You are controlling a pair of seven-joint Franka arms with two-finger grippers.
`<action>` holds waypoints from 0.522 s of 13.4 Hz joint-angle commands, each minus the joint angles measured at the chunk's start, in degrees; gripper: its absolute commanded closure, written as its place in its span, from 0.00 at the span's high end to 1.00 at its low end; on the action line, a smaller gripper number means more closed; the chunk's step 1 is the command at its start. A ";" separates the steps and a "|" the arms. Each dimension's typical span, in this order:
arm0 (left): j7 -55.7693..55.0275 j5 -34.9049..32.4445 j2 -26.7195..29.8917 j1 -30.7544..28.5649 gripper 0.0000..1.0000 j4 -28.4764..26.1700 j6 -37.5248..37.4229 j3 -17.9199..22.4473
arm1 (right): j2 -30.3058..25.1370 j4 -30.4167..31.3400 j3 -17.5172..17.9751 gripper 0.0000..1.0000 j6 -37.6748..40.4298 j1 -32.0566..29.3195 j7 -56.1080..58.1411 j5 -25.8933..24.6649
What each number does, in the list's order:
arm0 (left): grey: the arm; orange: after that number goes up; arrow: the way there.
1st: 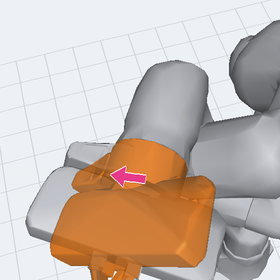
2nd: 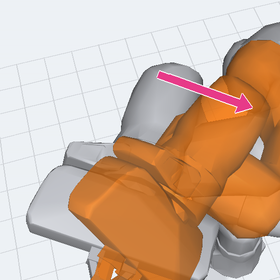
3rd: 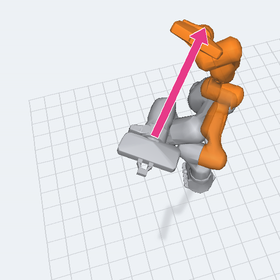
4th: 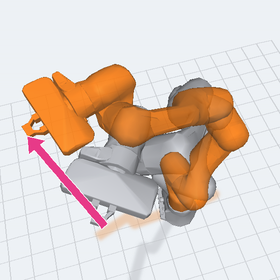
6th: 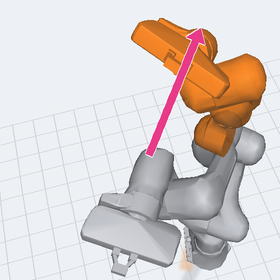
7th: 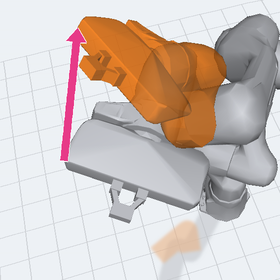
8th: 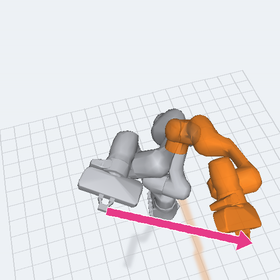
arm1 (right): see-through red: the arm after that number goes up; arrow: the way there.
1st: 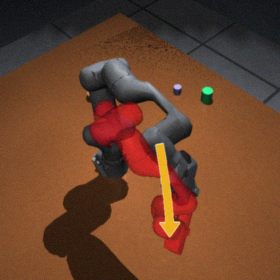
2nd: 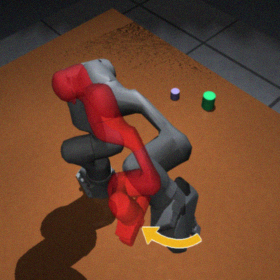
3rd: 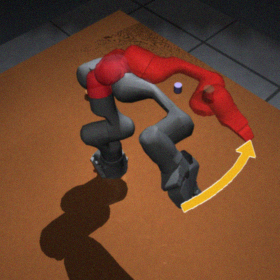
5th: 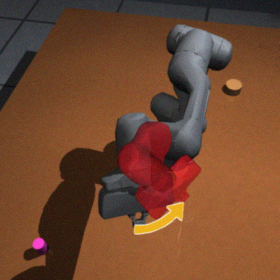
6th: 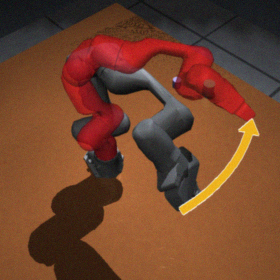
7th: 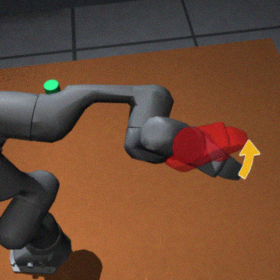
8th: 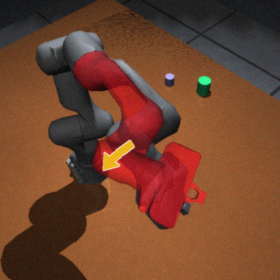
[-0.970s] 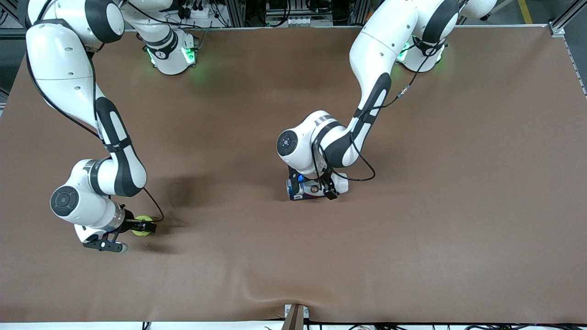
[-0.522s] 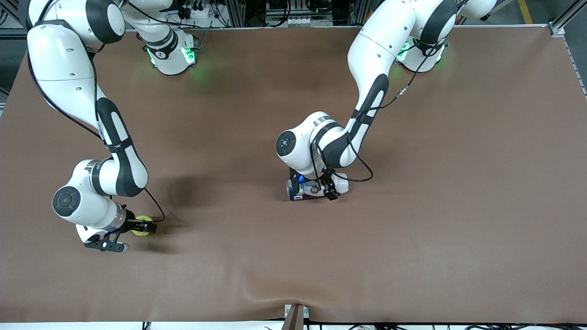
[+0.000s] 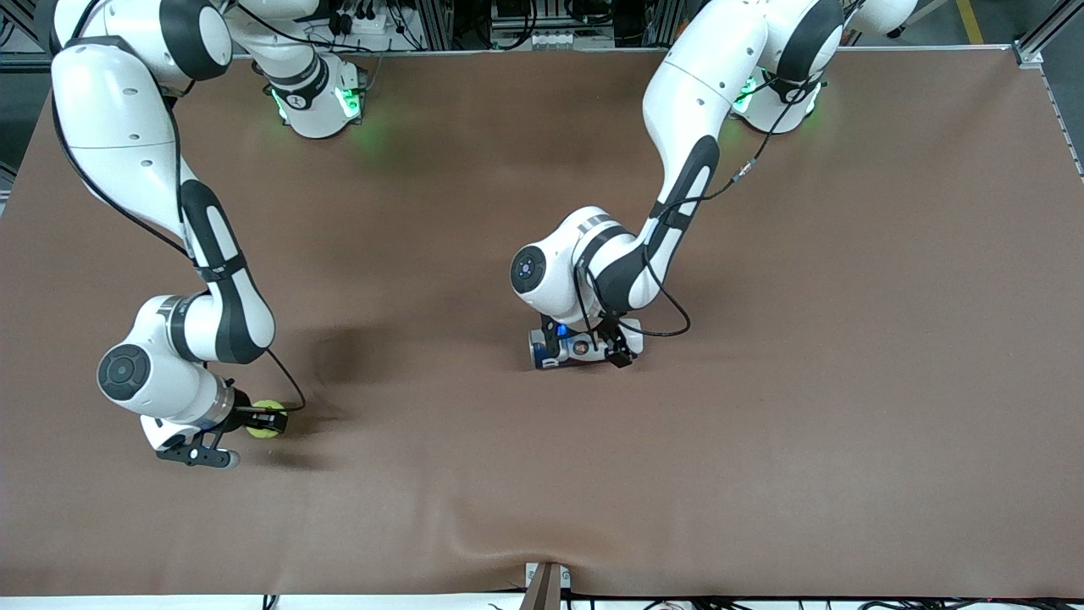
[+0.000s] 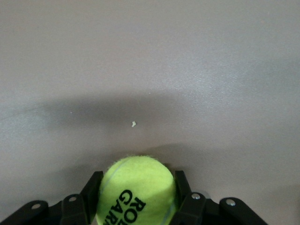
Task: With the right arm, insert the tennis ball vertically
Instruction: 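Lift the tube with the left gripper while the right gripper holds the ball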
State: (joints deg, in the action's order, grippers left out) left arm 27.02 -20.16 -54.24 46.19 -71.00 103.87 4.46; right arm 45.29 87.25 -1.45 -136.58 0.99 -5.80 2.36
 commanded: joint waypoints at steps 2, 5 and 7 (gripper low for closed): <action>-0.91 -0.76 0.28 0.74 1.00 0.59 -1.83 0.55 | -0.29 -0.68 -0.14 0.00 0.35 0.16 -0.26 -1.13; -3.37 -0.76 0.54 0.92 1.00 0.59 -1.74 0.38 | -0.29 -0.85 -0.14 0.00 0.44 -0.11 0.26 -1.22; -3.46 -0.67 0.63 1.00 1.00 0.59 -1.74 0.38 | -0.47 -0.94 -0.14 0.00 0.53 -0.11 0.27 -1.22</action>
State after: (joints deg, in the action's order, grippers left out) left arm 24.61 -20.16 -54.23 46.52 -70.60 103.14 4.45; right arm 45.29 86.74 -1.70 -136.58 1.15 -5.76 1.94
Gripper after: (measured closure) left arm 0.000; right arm 0.335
